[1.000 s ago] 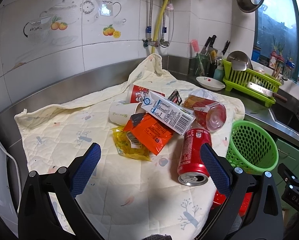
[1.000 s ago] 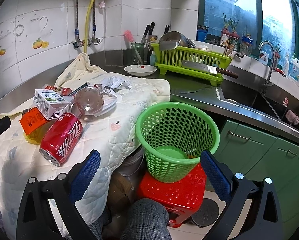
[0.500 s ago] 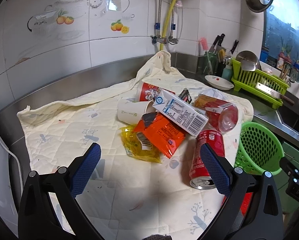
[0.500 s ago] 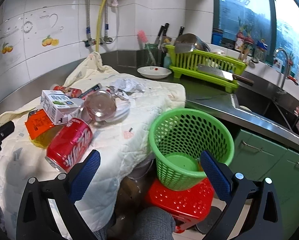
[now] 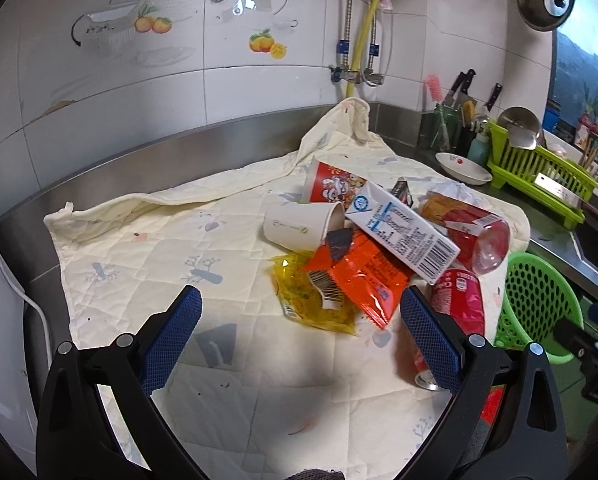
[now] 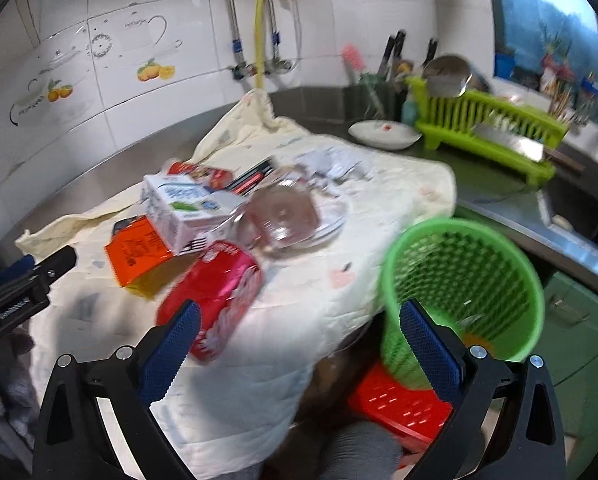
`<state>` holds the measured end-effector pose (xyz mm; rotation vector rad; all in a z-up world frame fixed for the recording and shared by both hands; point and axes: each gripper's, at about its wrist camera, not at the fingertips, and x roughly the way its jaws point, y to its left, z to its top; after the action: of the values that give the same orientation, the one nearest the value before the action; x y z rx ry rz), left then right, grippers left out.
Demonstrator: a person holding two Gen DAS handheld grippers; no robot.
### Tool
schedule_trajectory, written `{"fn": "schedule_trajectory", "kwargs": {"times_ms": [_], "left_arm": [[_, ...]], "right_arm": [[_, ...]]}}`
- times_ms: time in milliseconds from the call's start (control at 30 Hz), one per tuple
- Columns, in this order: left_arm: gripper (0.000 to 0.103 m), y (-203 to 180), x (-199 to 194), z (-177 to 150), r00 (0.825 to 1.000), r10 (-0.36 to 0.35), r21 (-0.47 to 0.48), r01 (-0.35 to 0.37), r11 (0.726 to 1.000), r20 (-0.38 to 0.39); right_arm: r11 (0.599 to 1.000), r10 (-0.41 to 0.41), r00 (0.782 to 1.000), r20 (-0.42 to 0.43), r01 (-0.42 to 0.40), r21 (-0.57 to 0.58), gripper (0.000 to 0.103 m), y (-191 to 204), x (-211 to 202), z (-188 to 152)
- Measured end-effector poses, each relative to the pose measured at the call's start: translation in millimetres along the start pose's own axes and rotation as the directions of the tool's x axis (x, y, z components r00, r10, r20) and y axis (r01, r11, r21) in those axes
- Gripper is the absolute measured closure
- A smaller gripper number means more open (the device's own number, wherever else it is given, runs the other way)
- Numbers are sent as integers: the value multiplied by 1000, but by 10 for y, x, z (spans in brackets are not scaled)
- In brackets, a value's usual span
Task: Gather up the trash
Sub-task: 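Reach the right tool to the red Coca-Cola can and grasp it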
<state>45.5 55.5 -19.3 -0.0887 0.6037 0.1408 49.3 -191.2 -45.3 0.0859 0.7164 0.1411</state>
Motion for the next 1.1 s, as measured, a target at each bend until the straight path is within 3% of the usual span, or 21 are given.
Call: {"fn": "schedule_trajectory", "kwargs": {"times_ms": [333,667,800,1000,1100], "left_arm": [[5,306,48,80,999,31,-44,-31,999,11],[5,641,99,218,997,78,-93,-77,993,11],[5,616,136,272,998,60,-90,-59,994,11],[6,497,228,369,1000,-12,-87,11,996,-10],[6,376,276,409,999,-43,-65,42,997,-19]], "right_arm": [[990,128,985,-116,-120,78,7,368,494,30],[971,152,963,-223,-104,215,8,407,1025,32],[954,193,948,-253,-121,273,9,381,1187,0],[928,280,923,-264,-190,319,26,413,1252,-16],[926,286,923,-256,-198,320,27,406,1237,-22]]}}
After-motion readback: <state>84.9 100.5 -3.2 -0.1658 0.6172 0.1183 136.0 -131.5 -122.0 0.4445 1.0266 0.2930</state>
